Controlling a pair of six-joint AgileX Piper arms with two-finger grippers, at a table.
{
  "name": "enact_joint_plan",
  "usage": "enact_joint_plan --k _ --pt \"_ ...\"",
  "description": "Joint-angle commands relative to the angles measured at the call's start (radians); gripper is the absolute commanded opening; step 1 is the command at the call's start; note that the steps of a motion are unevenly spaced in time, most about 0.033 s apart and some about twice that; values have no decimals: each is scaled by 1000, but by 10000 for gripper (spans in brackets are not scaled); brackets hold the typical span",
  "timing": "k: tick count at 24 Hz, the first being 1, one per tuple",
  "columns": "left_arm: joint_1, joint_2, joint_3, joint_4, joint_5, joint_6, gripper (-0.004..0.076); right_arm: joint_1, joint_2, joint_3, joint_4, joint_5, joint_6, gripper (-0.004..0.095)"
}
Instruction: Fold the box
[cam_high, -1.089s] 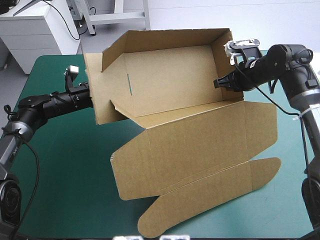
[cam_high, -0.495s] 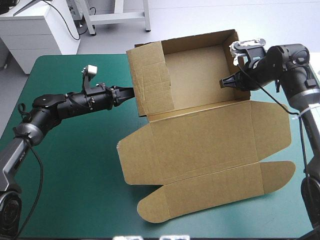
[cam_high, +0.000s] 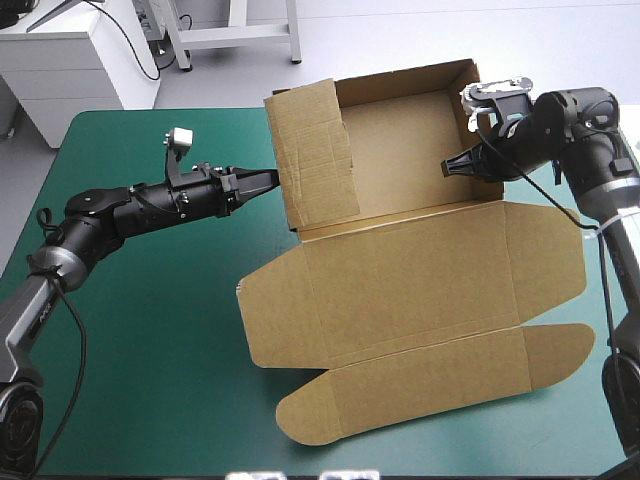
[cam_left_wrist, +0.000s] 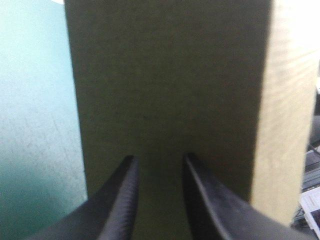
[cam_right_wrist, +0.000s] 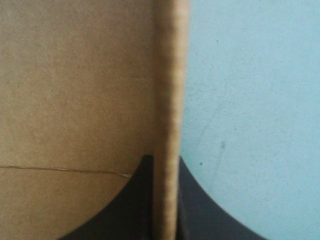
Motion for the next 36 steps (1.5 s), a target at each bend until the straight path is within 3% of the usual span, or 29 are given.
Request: enact_joint_plan --k 1,4,20,26,29,32,36 --pt "-7 -44 -28 -145 64 2 451 -2 -44 -32 -2 -34 -4 -18" --pt "-7 -44 -28 -191 90 2 532 -2 -44 -32 -9 -27 -4 -18" --pt "-7 -44 -28 -189 78 -3 531 -2 -44 -32 7 -13 5 -18" --pt "-75 -107 -129 199 -143 -313 531 -2 -44 -32 11 -50 33 -17" --pt "-190 -123 -233 492 -275 -567 531 16 -44 -32 4 -70 41 -16" --pt "-278 -121 -283 838 -316 -844 531 66 -44 -32 -36 -104 79 -12" --pt "-329 -121 -287 1087 -351 -1074 531 142 -44 -32 -148 -135 142 -12"
